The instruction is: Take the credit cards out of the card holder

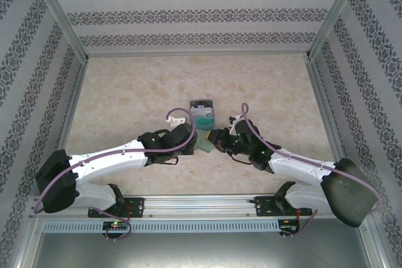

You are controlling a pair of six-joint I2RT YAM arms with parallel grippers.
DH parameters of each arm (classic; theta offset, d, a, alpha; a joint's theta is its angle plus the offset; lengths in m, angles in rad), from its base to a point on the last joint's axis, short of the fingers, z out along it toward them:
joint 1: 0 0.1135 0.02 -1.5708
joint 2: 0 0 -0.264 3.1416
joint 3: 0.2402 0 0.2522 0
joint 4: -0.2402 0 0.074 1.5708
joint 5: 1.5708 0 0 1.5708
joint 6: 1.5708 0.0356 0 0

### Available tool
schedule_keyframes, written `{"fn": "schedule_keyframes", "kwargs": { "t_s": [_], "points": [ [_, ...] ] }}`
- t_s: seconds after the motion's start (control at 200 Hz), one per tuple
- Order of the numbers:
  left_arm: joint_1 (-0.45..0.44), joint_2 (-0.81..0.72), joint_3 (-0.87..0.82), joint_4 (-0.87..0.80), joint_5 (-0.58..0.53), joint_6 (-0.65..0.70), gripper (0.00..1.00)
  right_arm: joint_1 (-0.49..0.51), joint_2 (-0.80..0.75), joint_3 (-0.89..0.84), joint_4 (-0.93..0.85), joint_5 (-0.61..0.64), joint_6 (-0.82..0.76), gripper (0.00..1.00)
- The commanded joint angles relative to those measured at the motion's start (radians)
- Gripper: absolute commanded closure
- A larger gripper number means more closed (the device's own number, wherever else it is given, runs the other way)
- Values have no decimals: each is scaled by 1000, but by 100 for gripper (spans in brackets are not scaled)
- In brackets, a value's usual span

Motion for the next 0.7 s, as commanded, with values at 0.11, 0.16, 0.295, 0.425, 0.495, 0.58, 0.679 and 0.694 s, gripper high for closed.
{"fn": "schedule_keyframes", "kwargs": {
  "t_s": [0.11, 0.16, 0.295, 0.425, 0.495, 0.58, 0.679, 0.694],
  "points": [
    [18, -40, -27, 25, -43, 25, 100, -6, -21, -12, -39, 17, -43, 62],
    [18, -59, -46, 76, -19, 46, 100, -6, -20, -13, -44, 18, -48, 40],
    [18, -77, -81, 162, 26, 119, 100, -6, -24, -19, -82, 40, -78, 23],
    [18, -60, -99, 164, 44, 176, 100, -8, -24, -20, -131, 54, -122, 20],
    [18, -60, -118, 167, 48, 190, 100, -9, -21, -16, -159, 59, -145, 19],
    [18, -68, -138, 173, 54, 203, 100, -8, -20, -8, -185, 61, -168, 19],
    [18, -87, -155, 156, 41, 211, 100, -6, -17, 11, -231, 64, -201, 19],
    [18, -89, -158, 151, 37, 209, 100, -5, -18, 14, -237, 62, -207, 19]
  ]
}}
